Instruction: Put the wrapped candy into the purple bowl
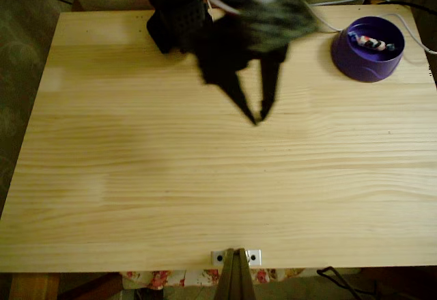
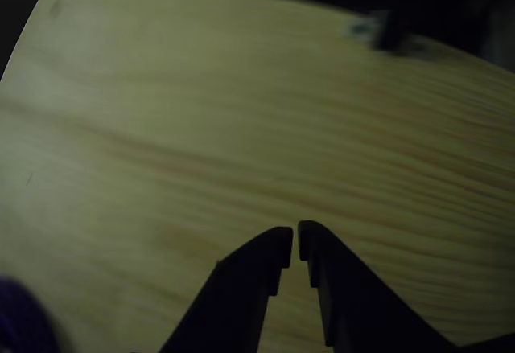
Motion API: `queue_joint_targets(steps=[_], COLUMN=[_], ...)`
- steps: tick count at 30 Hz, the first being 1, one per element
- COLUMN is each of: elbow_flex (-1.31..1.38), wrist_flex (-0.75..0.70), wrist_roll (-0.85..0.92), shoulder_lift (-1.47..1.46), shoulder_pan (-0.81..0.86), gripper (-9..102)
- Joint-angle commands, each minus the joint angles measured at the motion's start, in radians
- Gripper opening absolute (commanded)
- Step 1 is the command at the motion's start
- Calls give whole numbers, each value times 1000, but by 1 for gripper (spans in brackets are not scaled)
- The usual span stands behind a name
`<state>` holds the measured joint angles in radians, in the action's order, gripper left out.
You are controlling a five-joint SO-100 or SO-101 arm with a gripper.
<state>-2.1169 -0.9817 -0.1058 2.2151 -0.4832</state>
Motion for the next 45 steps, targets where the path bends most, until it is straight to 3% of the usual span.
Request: queue_joint_targets(steps=[1, 7, 14, 25, 45], elbow_flex=[-98, -327, -574, -888, -896], wrist_flex=[52, 109, 137, 149, 132], wrist_roll=[-17, -32, -5, 18, 11], shoulder_lift=[222, 456, 666, 914, 942], shoulder_pan=[143, 383, 502, 494, 489], gripper=[-1, -1, -1, 0, 3])
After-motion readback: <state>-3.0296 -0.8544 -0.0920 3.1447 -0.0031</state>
